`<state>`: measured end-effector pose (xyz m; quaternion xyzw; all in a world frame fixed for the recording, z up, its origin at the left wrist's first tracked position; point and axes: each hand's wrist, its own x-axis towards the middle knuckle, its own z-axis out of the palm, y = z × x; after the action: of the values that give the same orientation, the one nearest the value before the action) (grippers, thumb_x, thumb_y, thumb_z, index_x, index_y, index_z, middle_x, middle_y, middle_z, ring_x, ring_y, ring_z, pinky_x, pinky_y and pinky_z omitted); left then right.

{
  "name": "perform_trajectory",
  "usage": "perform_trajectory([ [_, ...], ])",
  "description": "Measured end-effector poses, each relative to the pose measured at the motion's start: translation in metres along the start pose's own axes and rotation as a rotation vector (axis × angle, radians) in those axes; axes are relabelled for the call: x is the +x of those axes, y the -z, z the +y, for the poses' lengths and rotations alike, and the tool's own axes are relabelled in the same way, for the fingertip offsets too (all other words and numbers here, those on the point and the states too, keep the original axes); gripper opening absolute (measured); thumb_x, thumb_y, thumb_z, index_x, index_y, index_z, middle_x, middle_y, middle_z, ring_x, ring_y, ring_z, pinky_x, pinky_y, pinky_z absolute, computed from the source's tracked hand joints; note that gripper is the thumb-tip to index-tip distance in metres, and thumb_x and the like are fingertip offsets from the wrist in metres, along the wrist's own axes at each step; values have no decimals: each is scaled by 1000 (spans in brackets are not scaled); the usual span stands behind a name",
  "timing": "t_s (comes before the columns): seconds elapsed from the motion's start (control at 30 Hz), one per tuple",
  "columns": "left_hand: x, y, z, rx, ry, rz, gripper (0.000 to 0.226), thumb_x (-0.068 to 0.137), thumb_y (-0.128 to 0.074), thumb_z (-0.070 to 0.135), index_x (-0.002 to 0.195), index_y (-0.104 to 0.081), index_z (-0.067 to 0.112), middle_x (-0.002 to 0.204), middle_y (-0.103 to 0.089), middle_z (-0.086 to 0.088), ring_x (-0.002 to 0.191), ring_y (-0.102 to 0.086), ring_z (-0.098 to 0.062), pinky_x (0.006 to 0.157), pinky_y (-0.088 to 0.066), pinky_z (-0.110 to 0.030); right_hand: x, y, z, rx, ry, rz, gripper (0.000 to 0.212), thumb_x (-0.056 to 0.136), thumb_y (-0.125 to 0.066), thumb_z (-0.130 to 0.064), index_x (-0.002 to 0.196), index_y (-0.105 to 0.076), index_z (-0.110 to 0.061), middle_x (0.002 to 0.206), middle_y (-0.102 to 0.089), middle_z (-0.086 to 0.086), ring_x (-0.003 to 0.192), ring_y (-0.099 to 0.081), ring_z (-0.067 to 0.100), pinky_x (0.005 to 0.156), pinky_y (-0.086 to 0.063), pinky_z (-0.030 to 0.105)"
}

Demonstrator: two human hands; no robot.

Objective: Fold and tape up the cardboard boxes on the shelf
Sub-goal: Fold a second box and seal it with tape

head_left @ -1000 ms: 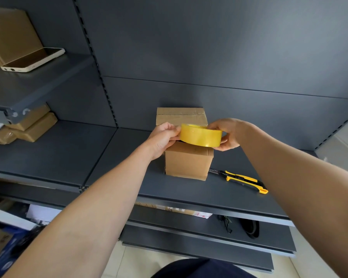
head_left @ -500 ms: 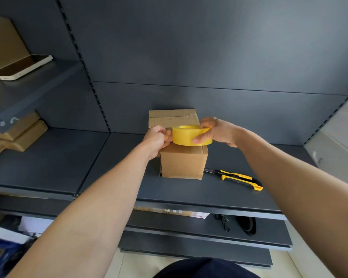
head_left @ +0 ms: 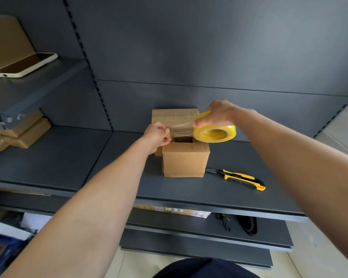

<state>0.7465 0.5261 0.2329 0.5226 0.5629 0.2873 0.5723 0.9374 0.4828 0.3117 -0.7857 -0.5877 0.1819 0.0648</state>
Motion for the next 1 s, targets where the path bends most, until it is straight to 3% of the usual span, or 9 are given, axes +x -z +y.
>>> perform_trajectory([
  [0.07, 1, 5, 0, -4, 9, -17, 13, 96, -50, 5, 84, -52, 10, 88, -55, -9, 82, -57, -17, 75, -55, -28, 1, -2, 7, -80, -25, 0, 95, 54, -65, -79, 126, -51, -18, 104, -47, 1, 92, -48, 26, 77, -44, 37],
  [0.23, 0, 7, 0, -137, 74, -58, 15, 94, -47, -3, 85, -51, 8, 73, -49, -8, 66, -49, -14, 89, -53, -40, 9, -11, 1, -124, -25, 25, 72, 63, -57, -73, 111, -59, -20, 99, -52, 3, 90, -53, 30, 76, -48, 37],
  [0.43, 1, 4, -3, -96, 145, 15, 12, 96, -49, -1, 85, -54, 2, 69, -43, -7, 57, -42, -10, 73, -56, -32, 19, -13, -16, -190, -17, -23, 57, 60, -57, -73, 87, -59, -22, 93, -59, 1, 87, -57, 27, 78, -51, 36],
  [0.57, 5, 6, -4, -115, 161, 58, 5, 93, -52, -3, 91, -56, -1, 70, -44, -8, 57, -44, -11, 67, -58, -29, 26, -14, -26, -234, 2, -69, 58, 61, -61, -73, 88, -58, -21, 94, -59, 1, 89, -57, 27, 72, -48, 33],
  [0.73, 10, 12, -8, -169, 199, 75, 18, 89, -48, -12, 102, -57, -3, 77, -45, -9, 60, -45, -12, 60, -58, -31, 26, -17, -41, -291, 20, -76, 55, 65, -65, -69, 91, -53, -22, 78, -51, -3, 84, -55, 25, 57, -39, 27],
  [0.83, 15, 12, -11, -206, 221, 118, 28, 87, -46, -14, 113, -53, -3, 82, -45, -9, 61, -44, -13, 59, -59, -34, 27, -19, -49, -330, 32, -72, 55, 67, -65, -69, 93, -51, -22, 85, -53, -2, 82, -53, 24, 49, -31, 25],
  [1.0, 19, 16, -19, -324, 266, 178, 32, 88, -44, -14, 116, -55, -3, 68, -42, -8, 45, -46, -11, 62, -60, -41, 32, -27, -60, -352, 51, -69, 49, 68, -66, -66, 77, -53, -20, 72, -56, -4, 62, -57, 16, 50, -34, 24],
])
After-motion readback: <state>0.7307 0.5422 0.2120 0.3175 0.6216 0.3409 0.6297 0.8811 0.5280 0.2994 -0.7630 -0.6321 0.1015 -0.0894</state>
